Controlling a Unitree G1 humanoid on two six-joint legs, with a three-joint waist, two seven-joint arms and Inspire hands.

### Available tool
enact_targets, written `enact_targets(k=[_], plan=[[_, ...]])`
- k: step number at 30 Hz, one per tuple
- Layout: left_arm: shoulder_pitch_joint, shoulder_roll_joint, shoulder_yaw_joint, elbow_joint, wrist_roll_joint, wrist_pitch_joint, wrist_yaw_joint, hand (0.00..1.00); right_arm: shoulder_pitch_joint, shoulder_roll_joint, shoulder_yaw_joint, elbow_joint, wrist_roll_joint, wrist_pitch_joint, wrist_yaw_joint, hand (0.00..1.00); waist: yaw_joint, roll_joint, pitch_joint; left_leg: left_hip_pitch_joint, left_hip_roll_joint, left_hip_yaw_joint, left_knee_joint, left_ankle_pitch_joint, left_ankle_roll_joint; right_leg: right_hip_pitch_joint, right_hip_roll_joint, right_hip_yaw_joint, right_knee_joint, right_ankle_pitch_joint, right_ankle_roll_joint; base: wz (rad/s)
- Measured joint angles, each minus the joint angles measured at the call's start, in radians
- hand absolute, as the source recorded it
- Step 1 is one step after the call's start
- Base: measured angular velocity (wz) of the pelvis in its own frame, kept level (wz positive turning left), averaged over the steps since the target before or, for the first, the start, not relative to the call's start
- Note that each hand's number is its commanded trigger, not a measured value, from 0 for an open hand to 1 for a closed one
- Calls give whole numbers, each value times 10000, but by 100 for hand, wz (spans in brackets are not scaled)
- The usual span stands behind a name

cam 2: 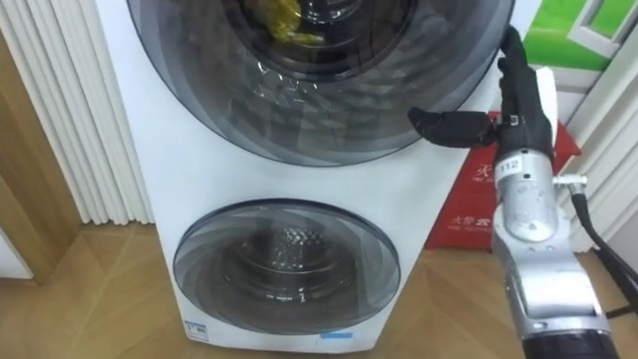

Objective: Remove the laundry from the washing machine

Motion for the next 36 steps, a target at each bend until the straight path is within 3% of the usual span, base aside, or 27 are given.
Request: enact_targets(k=[17, 19, 20, 21, 22, 23, 24, 25, 26, 27, 28, 31, 33, 36], plan=[[-17, 214, -565, -26, -9, -56, 58, 0, 96, -1, 431, -2684, -528, 320, 20, 0, -110, 96, 8, 76, 42, -7, 47, 0, 0, 22, 17, 167, -7, 3, -5, -9], [-20, 205, -674, -26, -9, -55, 59, 0, 107, 10, 637, -2708, -529, 325, 5, 0, -167, 50, 12, -12, -4, 34, 389, -5, -7, 149, -56, 523, -17, 40, -60, 6], [21, 200, -837, -10, -4, -48, 61, 0, 132, 36, 678, -2704, -518, 330, 5, 0, -278, -65, 55, -413, -61, 11, 893, -140, -171, 261, -267, 1171, -47, 52, -76, 30], [-33, 181, -923, -12, -4, -52, 61, 0, 139, 28, 647, -2708, -528, 328, -1, 0, -404, -78, 46, -642, -90, 10, 680, -107, -202, 256, -322, 1427, -36, 51, -74, 53], [-187, 191, -1195, -17, 2, -57, 63, 0, 155, 31, 396, -2705, -521, 334, -26, 0, -466, -32, 23, -1086, -74, 142, 14, 398, 54, 185, -365, 1610, 23, 6, 1, 27], [-181, 210, -1259, 4, 7, -55, 71, 0, 229, 75, 340, -2701, -515, 365, -39, 0, -264, -83, -34, -991, -85, 332, 95, 537, 43, 152, -409, 1622, 72, -48, 120, -21], [-188, 220, -1294, 31, 1, -17, 86, 0, 298, 65, 281, -2686, -493, 465, -5, 0, -4, -59, -25, -732, -83, 312, 99, 578, 63, 80, -354, 1292, 286, -98, 268, -79], [-13, 269, -1292, 32, -4, -3, 89, 0, 446, 63, 321, -2704, -453, 460, 112, 0, 97, 38, 34, -463, -14, -371, 80, 576, 61, 12, -241, 1002, 258, -246, 309, -88], [54, 302, -1260, 32, -4, 3, 88, 0, 475, 62, 408, -2756, -444, 446, 165, 0, 194, 44, 29, -398, 34, -716, 78, 571, 52, -86, -153, 994, -37, -203, 209, -105], [140, 337, -1011, 34, -1, 21, 73, 0, 389, 1, 689, -2976, -434, 431, 394, 0, 303, 13, 37, -429, 81, -989, 118, 479, -101, -398, -96, 658, -494, 710, -184, -61], [208, 303, -882, 102, -4, 37, 29, 0, 481, -65, 1022, -3281, -438, 401, 591, 0, -31, 72, -6, -501, 179, -1074, 136, 336, -328, -397, -58, 219, -323, 718, -85, -29], [-39, 293, -922, 155, -12, -12, 12, 0, 546, -117, 1137, -3320, 8, 297, 657, 0, -149, 202, 19, -385, 311, -542, 95, 339, -324, -388, 48, -13, -189, 717, -84, 11], [-61, 304, -1010, 110, -13, -9, 22, 0, 546, -132, 1083, -3225, 351, 299, 652, 0, -123, 222, 23, -232, 311, -520, -41, 339, -323, -349, 116, -101, -145, 715, -85, 0], [-39, 294, -1188, 127, -12, 35, 22, 0, 546, -131, 973, -3084, 473, 296, 663, 0, -115, 206, 94, -179, 294, -549, -72, 336, -320, -277, 98, -508, -150, 713, -87, 8]])
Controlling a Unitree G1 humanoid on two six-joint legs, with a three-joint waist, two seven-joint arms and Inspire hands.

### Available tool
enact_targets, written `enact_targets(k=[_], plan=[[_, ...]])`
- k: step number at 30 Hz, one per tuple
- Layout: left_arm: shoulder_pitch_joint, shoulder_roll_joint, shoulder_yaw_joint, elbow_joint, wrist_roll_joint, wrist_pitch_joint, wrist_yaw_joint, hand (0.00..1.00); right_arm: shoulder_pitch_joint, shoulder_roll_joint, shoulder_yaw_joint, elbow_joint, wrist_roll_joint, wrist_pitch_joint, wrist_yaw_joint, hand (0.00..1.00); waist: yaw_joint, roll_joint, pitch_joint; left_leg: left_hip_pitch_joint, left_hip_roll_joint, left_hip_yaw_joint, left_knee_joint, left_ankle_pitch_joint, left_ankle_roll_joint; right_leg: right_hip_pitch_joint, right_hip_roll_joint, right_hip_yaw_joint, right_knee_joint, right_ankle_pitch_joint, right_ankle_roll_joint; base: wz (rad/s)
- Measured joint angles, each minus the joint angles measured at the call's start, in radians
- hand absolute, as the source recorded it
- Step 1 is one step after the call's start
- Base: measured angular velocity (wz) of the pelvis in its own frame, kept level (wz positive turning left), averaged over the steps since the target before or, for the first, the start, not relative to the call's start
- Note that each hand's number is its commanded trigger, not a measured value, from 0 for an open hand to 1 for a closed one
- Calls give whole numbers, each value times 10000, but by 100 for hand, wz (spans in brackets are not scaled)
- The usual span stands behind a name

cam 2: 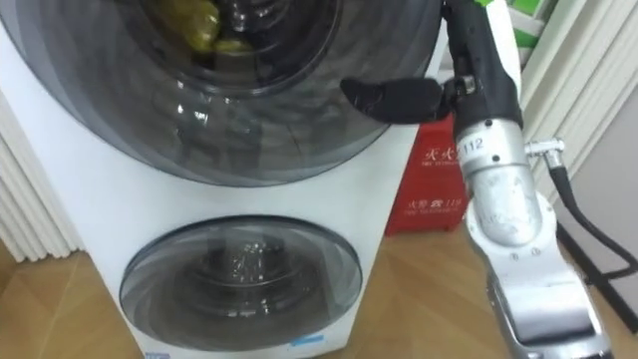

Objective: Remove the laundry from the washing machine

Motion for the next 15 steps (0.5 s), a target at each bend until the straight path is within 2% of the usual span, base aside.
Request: enact_targets(k=[2, 4, 9, 15], plan=[[3, -4, -10, -2, 1, -1, 1, 0, -3, 0, -119, 194, 2, -92, 12, 0, -4, 3, 4, -49, -16, -1, 6, -6, 10, 11, -34, -178, 0, -13, -1, 22], [-9, -1, -8, -23, 9, -14, 25, 0, -8, 0, -243, 446, 3, -179, 1, 0, 33, 6, 10, -164, -110, -2, 25, -62, 90, -8, -107, -321, 2, -182, -152, 24], [264, -3, 7, -126, 6, 5, 49, 0, -6, 0, -245, 523, 182, -267, 26, 0, 104, 77, 42, -260, -127, -36, 177, -84, 88, -7, -168, -396, 42, -209, -157, 4], [195, -10, -5, -139, 4, -136, 55, 0, 7, 0, -220, 711, 235, -594, 44, 0, 52, 156, -23, -315, -134, -28, 305, -80, 88, -6, -190, -466, 40, -199, -172, 3]])
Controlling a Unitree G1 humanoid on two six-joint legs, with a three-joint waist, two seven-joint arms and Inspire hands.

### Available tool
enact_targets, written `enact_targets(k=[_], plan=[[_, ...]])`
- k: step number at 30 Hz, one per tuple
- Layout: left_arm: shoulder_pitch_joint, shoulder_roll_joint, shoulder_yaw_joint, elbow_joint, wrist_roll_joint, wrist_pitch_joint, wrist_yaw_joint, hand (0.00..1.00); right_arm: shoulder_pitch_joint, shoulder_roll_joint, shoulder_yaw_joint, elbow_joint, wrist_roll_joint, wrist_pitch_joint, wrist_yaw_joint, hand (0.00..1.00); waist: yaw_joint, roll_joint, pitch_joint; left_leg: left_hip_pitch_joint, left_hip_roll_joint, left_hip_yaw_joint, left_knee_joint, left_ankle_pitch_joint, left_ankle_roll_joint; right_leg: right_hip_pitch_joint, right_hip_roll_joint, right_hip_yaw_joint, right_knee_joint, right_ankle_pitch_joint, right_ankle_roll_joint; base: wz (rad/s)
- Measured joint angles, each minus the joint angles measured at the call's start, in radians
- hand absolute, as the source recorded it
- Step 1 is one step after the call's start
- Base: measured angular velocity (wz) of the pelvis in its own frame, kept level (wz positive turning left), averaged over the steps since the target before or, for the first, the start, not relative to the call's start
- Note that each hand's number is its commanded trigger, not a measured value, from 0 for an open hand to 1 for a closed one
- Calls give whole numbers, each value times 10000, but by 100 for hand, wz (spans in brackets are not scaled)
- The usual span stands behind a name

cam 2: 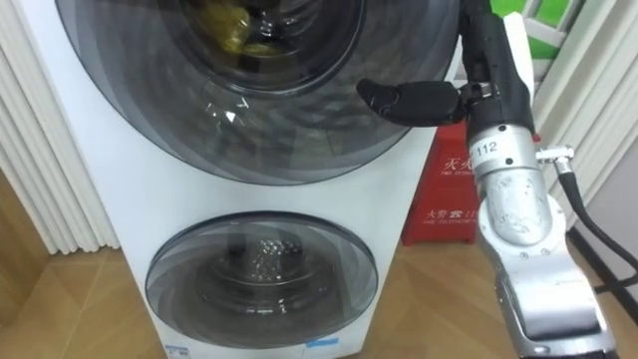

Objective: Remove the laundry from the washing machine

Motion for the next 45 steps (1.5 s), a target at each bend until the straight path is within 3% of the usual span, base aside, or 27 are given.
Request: enact_targets(k=[4, 22, 31, 40, 45], plan=[[-35, 7, 8, -17, 0, -25, 22, 0, 405, -1, -7, -98, 246, -271, 158, 0, -14, 20, -114, 31, -9, 15, -21, 2, 3, 53, -19, -64, -13, -6, 10, 4], [39, 12, 71, 82, -52, -398, 26, 0, 1946, -6, -399, -2465, 1747, -26, 1076, 0, -89, -41, -111, 4, 18, 304, -63, 1, 4, -179, 31, 251, 116, -51, 0, -5], [234, 11, 242, 228, -6, -535, 90, 0, 2017, 6, -417, -2993, 1741, 203, 1416, 0, -257, -157, -192, -4, 57, 418, -86, 3, 3, -297, 85, 409, 136, -58, -26, -6], [277, 16, 239, 216, -6, -801, 227, 0, 2130, 5, -551, -3467, 1777, 373, 1614, 0, -296, -313, -186, -3, 71, 538, -82, 2, 2, -319, 93, 464, 112, -69, -45, -1], [263, 107, 235, 220, -62, -846, 228, 0, 2129, 3, -723, -3503, 2628, 379, 1805, 0, -315, -323, -191, -12, 77, 551, -72, 2, 2, -318, 93, 446, 134, -67, -48, 0]])
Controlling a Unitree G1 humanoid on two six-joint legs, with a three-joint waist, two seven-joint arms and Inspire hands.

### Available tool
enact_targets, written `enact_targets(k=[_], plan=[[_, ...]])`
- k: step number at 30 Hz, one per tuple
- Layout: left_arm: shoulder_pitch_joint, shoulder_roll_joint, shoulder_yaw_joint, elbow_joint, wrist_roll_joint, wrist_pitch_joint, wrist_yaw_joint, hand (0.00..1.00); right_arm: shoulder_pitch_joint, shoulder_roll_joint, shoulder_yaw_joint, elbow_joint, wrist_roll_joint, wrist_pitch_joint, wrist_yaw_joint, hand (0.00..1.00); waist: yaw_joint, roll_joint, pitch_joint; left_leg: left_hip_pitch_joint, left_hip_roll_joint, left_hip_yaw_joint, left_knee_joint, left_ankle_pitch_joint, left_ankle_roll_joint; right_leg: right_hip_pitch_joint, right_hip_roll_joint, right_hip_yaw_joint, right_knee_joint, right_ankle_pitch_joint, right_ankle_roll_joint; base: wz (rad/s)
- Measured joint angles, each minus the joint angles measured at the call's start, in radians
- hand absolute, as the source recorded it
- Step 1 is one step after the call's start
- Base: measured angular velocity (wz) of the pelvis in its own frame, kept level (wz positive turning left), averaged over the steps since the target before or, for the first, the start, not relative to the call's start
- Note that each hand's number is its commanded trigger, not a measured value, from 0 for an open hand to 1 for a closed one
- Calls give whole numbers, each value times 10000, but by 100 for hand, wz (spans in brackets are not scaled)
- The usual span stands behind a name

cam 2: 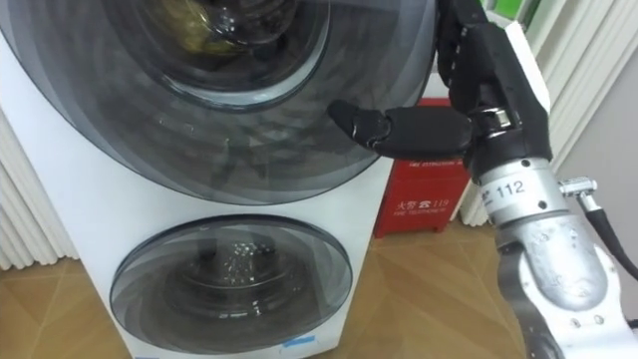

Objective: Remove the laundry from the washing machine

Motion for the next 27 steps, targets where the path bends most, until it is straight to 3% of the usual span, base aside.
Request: enact_targets(k=[5, 10, 14, 19, 27], plan=[[-27, 61, -21, 5, 57, 3, 7, 0, 2, 1, -23, 0, 569, -1, 13, 0, 2, 27, 5, -2, 22, -49, 15, 1, -2, 1, 13, -43, 3, 13, -22, 0], [-98, 72, -394, 8, 48, 224, 13, 0, 15, 221, 42, -6, 586, -90, 158, 0, 3, 254, 3, 5, 25, -47, 20, -2, -6, 0, 20, -36, 25, 22, -36, 0], [-125, 121, -551, 2, 54, 345, 12, 0, 45, 286, 107, -9, 864, -116, 160, 0, 1, 280, -1, 15, 41, -8, 24, 8, -22, -2, 37, -8, 25, 30, -52, -2], [-279, 167, -747, 2, 49, 340, 146, 0, 456, 620, 231, -97, 1051, -659, 190, 0, 0, 275, -1, 13, 67, 43, 19, 23, -56, -8, 61, -13, 20, 41, -71, 0], [-402, 187, -1018, 14, 53, 277, 365, 0, 613, 777, 385, -89, 2976, -886, 337, 0, -4, 265, 1, 146, 121, 64, -22, 43, -88, 25, 152, 172, 8, 77, -140, -8]])
